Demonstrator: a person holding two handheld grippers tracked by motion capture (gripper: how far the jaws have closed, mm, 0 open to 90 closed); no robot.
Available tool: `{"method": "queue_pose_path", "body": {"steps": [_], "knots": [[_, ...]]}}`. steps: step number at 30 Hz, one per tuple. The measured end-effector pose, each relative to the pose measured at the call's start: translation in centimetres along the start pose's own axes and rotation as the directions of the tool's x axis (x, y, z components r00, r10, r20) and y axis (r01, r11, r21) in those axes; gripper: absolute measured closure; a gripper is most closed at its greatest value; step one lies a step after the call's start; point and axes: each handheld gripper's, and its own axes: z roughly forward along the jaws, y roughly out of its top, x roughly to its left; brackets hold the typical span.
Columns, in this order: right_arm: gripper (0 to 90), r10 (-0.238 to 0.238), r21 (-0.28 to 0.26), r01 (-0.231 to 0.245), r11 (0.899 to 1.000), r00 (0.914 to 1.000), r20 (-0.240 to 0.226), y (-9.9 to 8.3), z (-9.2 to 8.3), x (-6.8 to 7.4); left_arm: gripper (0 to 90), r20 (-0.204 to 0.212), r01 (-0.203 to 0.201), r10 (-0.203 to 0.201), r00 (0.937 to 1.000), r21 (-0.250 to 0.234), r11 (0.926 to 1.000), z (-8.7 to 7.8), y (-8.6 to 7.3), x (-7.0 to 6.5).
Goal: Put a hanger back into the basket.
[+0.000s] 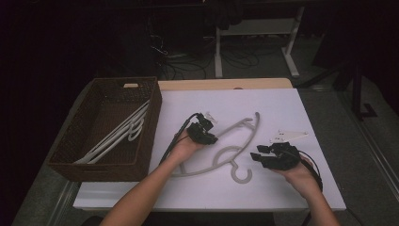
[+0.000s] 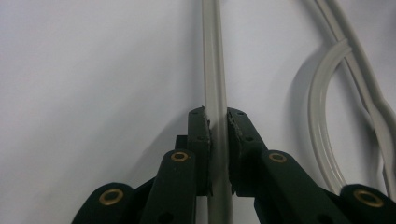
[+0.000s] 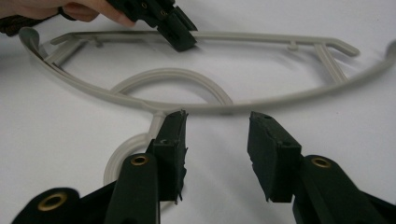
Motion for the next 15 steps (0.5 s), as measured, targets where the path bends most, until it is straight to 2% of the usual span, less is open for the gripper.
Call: {"method": "queue_pose_path", "body": {"steps": [2, 4, 6, 8, 9, 10, 11, 12, 13, 15], "knots": [[55.8, 0.002, -0.002, -0.002, 1.0, 1.0, -0.002, 0.0, 0.0, 0.0, 81.1, 0.014, -0.022, 0.022, 0.9997, -0.001, 0.9998, 0.3, 0.3, -0.4], [55.9, -0.001, -0.006, 0.001, 1.0, 1.0, -0.003, 0.1, 0.0, 0.1, 81.1, 0.046, -0.042, 0.042, 0.998, -0.011, 0.9991, 0.5, 0.4, -0.6], [55.9, -0.003, -0.006, 0.003, 1.0, 1.0, -0.005, 0.2, 0.1, 0.1, 80.9, 0.05, -0.063, 0.064, 0.9967, -0.014, 0.9979, 0.7, 0.5, -1.0], [55.8, -0.002, -0.005, 0.002, 1.0, 1.0, -0.006, 0.2, 0.1, 0.1, 80.0, 0.054, -0.053, 0.054, 0.9971, -0.019, 0.9984, 0.7, 0.4, -1.0], [55.9, -0.001, -0.005, 0.001, 1.0, 1.0, -0.006, 0.2, 0.1, 0.1, 76.8, 0.07, -0.037, 0.038, 0.9968, -0.024, 0.999, 0.6, 0.3, -0.8], [55.9, 0.0, -0.005, 0.0, 1.0, 1.0, -0.007, 0.2, 0.1, 0.1, 69.7, 0.069, -0.033, 0.035, 0.997, -0.03, 0.999, 0.4, 0.3, -0.8], [55.9, 0.0, -0.005, 0.0, 1.0, 1.0, -0.007, 0.2, 0.1, 0.1, 66.7, 0.069, -0.033, 0.035, 0.997, -0.03, 0.999, 0.4, 0.3, -0.8], [56.2, 0.001, -0.004, -0.001, 1.0, 1.0, -0.008, 0.2, 0.1, 0.1, 66.7, 0.059, -0.034, 0.037, 0.9976, -0.048, 0.9983, -0.2, 0.1, -0.7], [57.8, 0.004, -0.002, -0.004, 1.0, 1.0, -0.005, 0.4, 0.2, 0.0, 61.2, 0.059, -0.03, 0.034, 0.9977, -0.067, 0.9973, -0.7, 0.0, -0.7], [63.9, 0.012, 0.0, -0.012, 1.0, 0.9999, -0.003, 0.7, 0.2, -0.1, 56.5, 0.071, -0.03, 0.037, 0.9968, -0.095, 0.995, -1.8, -0.3, -0.6]]}}
